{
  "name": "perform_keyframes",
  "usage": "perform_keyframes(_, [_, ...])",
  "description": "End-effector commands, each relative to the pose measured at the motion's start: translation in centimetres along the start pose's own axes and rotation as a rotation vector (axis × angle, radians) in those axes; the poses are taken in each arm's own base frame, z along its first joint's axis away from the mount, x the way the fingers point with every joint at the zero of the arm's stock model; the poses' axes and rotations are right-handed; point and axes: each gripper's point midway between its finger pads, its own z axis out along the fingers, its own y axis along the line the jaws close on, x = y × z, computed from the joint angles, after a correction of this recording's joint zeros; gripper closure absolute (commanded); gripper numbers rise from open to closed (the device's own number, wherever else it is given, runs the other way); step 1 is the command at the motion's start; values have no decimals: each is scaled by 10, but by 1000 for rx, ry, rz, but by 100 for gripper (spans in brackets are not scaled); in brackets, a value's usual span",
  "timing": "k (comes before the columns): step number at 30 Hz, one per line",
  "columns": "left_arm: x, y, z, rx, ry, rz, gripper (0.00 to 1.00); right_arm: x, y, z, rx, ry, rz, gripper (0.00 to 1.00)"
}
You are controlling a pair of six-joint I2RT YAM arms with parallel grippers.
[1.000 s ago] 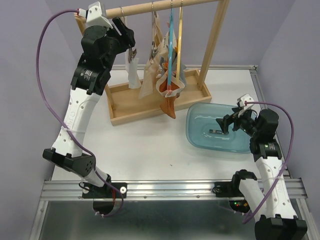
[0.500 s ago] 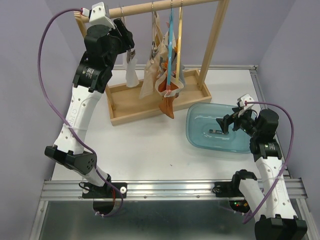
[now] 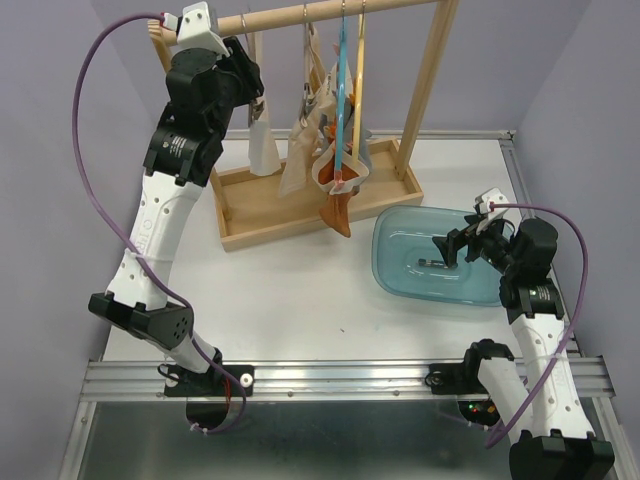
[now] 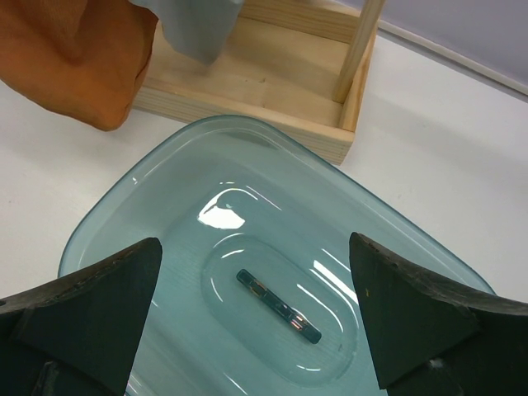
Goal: Remove the underwear clipped to the hanger
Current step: Pick up the hanger from the clothesline.
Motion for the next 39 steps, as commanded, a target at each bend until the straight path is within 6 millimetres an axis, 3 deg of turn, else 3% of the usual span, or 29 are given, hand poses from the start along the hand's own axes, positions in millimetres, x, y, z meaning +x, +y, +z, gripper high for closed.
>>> perform_keyframes(1, [-39,-6,-18,17,-102,7,46,-21,-4,-4,20,-48,-26,0])
perform_keyframes(12, [-33,-2,-14,4,-84,70,50,-21,-4,-4,22,-48,-26,0])
perform_keyframes(39, [-15,-20,-3,93,-10,121,57,-21,-5,-4,26,-47,-24,0])
